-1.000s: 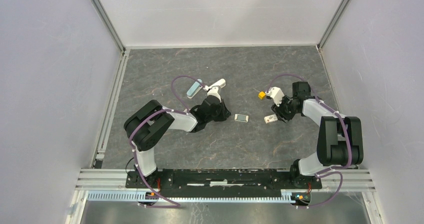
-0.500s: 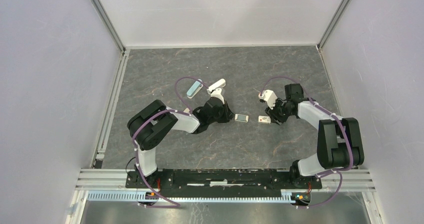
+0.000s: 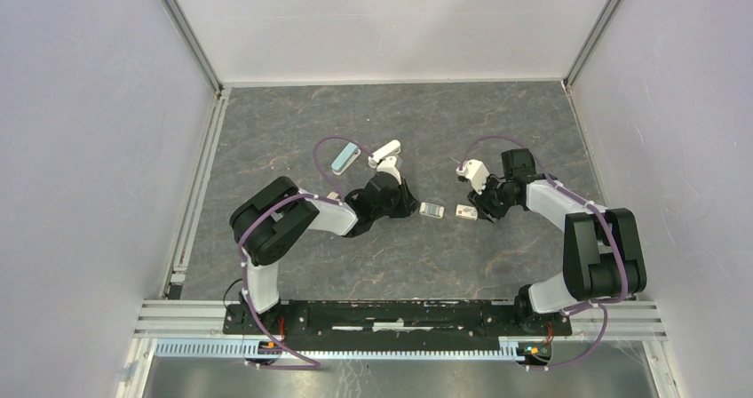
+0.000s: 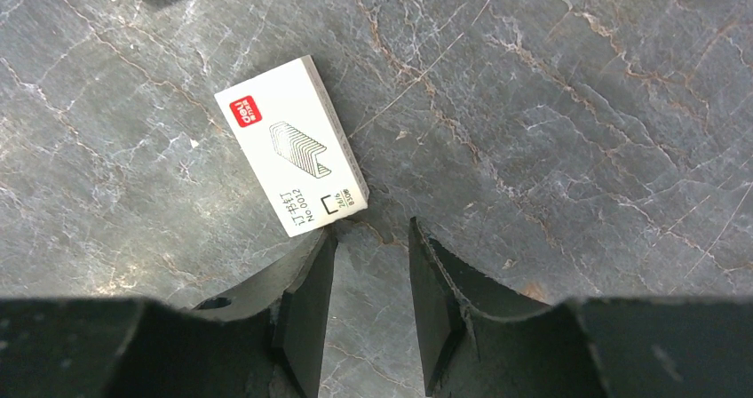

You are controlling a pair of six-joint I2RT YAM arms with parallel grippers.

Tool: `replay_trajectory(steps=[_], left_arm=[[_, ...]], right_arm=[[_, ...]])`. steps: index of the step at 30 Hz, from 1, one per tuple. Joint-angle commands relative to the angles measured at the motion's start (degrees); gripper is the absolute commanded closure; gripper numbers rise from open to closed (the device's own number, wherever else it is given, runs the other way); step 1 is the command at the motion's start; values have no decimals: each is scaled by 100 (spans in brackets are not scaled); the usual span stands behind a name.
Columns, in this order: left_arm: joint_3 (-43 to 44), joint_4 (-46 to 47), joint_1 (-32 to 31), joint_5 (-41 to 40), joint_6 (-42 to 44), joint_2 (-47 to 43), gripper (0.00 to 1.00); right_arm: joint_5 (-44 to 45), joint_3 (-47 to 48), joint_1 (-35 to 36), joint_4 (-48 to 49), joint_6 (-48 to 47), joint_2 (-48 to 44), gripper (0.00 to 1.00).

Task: Unload the staples from the stapler
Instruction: Move the staple box to the center of the board.

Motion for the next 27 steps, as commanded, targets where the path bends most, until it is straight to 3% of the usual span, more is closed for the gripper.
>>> replay_trajectory(steps=[1, 27], left_arm=[[108, -119, -46, 79, -146, 154, 78], [-23, 152, -151, -90, -514, 184, 78]], right_arm=[[-9, 160, 77, 22, 12, 178, 57], [-140, 474, 370, -77, -174, 391, 61]])
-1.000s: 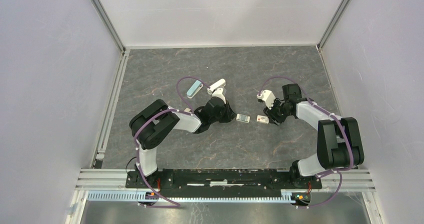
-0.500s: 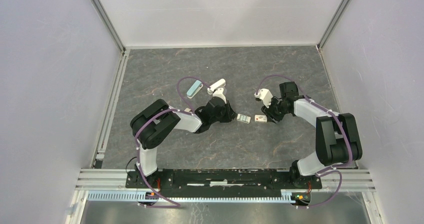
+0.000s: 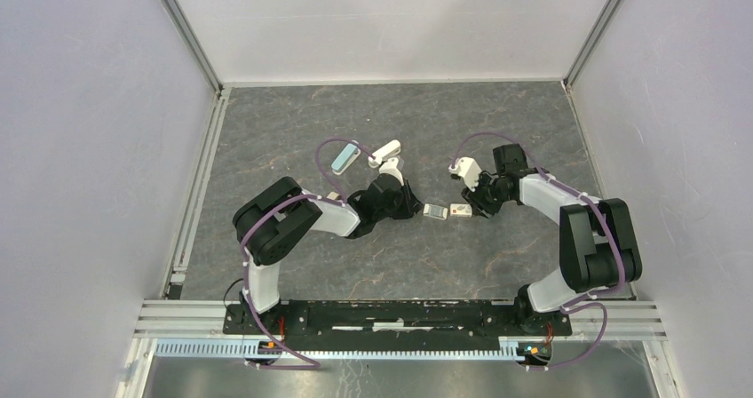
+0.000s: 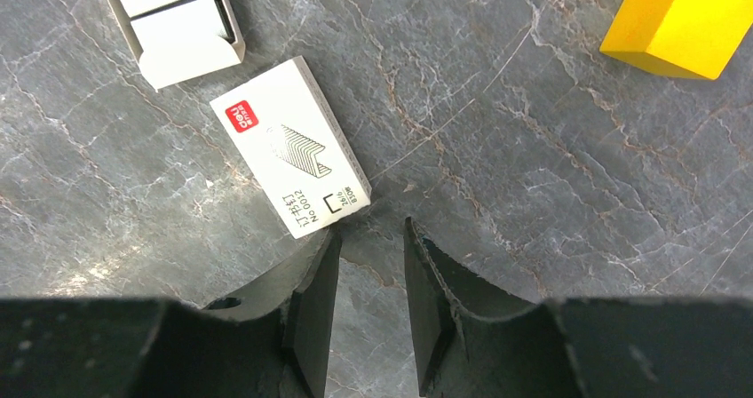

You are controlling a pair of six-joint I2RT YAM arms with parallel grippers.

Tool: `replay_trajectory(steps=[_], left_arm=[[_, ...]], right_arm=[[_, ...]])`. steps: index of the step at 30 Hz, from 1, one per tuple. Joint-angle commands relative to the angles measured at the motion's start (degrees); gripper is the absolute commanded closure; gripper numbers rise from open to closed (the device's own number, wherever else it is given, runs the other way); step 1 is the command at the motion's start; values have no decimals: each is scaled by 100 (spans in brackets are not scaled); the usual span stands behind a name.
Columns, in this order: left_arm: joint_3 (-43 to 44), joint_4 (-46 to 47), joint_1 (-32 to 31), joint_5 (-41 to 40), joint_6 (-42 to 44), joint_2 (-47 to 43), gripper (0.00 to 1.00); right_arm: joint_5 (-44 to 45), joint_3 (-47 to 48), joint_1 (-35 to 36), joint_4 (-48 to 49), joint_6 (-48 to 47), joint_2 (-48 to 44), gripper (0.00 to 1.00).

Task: Unload the staples from the stapler
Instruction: Move the staple box to the center of the board.

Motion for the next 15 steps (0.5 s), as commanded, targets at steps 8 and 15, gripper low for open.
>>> replay_trajectory(steps=[8, 15], left_arm=[[-328, 254, -59, -343, -344, -83, 78], [-483, 415, -60, -272, -322, -340, 77]], right_arm=[[140, 159, 45, -120, -311, -275, 55], [58, 279, 18, -370, -650, -800, 33]])
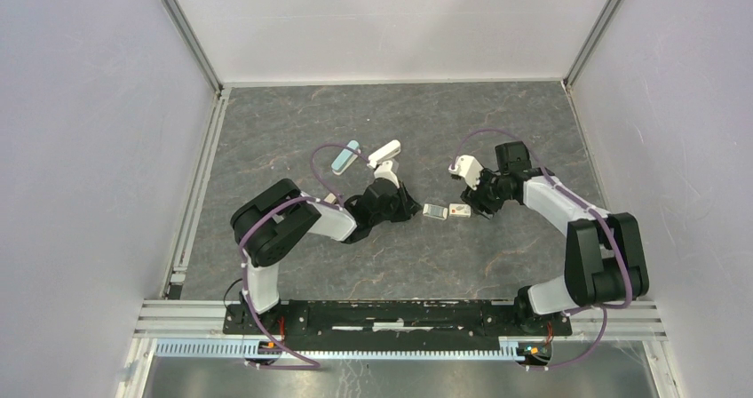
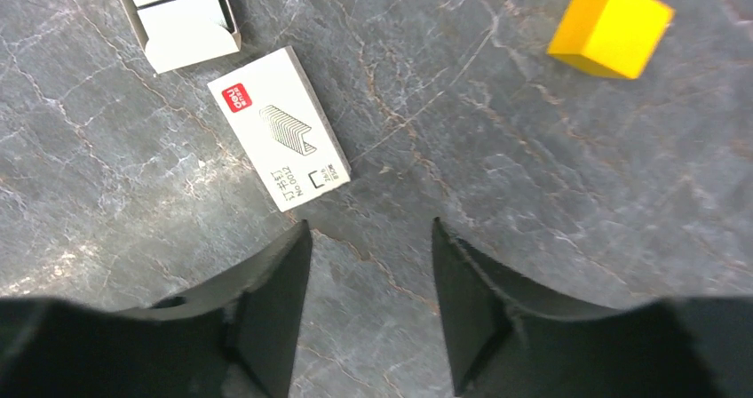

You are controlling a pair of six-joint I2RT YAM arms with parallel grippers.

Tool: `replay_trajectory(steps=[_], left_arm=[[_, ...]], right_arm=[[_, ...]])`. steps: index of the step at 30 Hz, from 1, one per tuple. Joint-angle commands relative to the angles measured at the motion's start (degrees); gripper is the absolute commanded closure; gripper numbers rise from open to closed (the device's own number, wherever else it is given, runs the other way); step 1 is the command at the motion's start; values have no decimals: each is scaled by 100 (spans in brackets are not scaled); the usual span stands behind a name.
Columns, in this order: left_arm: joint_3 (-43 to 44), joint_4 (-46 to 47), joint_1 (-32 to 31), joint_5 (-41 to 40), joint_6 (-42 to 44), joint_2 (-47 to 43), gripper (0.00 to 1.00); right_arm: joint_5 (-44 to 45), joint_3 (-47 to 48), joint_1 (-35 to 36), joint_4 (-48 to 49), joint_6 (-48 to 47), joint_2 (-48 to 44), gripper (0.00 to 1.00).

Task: Unload the staples from the stapler
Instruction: Move the staple box to the center of the board, then adjust the staple box at the center of the board.

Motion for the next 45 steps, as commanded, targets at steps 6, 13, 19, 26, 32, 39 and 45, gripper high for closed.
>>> replay_trajectory(steps=[6, 13, 19, 26, 32, 39, 45], left_arm=[[-507, 305, -36, -187, 13, -673, 76], [-1222, 581, -54, -494, 721, -1633, 67], [-2134, 1222, -60, -982, 1124, -2552, 51], [-2792, 1241, -60, -1262, 1411, -3595, 46], [-3119, 891, -56, -1385, 1422, -4424, 44], [-3401, 683, -55, -1343, 1329, -4917, 44], [-3551, 763, -60, -1326, 1246, -4938, 43]], right_arm=[[-1139, 455, -1, -981, -1705, -222, 5], [-1898, 360, -10, -1624, -4459, 22, 2], [-2102, 1185, 36, -1896, -4278, 781, 3], [-2111, 1129, 268, -1560, -3496, 980, 10], [-1569, 774, 831, -458, -2236, 723, 6], [-1166, 955, 1012, -275, -1618, 1188, 11], [-1102, 1029, 1051, -140, -1309, 1322, 17]])
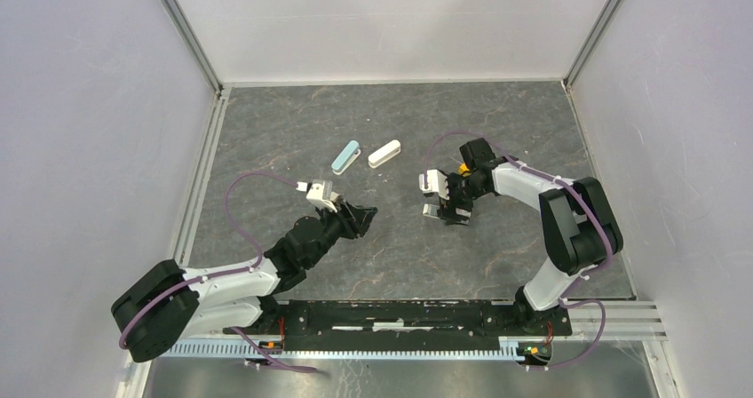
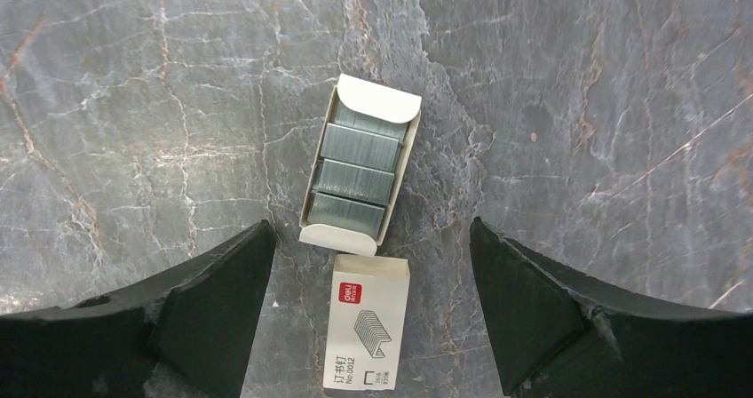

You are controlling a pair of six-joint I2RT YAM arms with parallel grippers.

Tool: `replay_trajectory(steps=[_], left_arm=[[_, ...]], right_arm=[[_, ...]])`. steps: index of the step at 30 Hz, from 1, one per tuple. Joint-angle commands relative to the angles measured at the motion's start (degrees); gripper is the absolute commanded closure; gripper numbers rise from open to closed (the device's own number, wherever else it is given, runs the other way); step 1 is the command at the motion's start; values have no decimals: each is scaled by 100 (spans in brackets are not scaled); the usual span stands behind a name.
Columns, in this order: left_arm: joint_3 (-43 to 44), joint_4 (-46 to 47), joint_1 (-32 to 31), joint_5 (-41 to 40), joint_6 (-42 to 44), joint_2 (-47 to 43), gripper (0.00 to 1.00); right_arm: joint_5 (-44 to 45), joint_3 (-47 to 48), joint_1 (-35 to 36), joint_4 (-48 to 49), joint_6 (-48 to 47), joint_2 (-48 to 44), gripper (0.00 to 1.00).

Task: Unload the staples from the stapler
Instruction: Adjust the staple box at the center of the board, then adjust the shell at the center of the board.

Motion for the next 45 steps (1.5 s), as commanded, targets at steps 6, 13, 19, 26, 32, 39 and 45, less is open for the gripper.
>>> replay_trajectory(steps=[6, 13, 19, 26, 32, 39, 45], left_arm=[[-124, 110, -25, -87, 134, -79, 43], [-181, 202, -24, -35, 81, -42, 43], [-208, 323, -25, 5, 28, 9, 44], [100, 485, -25, 391, -123, 536, 44], [568, 778, -26, 713, -433, 1498, 55], [929, 1125, -25, 963, -631, 2359, 61], [948, 1131, -26, 984, -658, 2453, 61]], right_arm=[[212, 223, 74, 384, 517, 105, 20], [468, 335, 75, 492, 662, 175, 25], [403, 461, 75, 288, 587, 201, 25], [-339, 552, 6, -498, -186, -439, 12], [-142, 682, -215, -1572, -1545, -564, 8], [227, 496, -368, -1585, -1626, -267, 11], [438, 336, -369, -1355, -1382, -147, 15]])
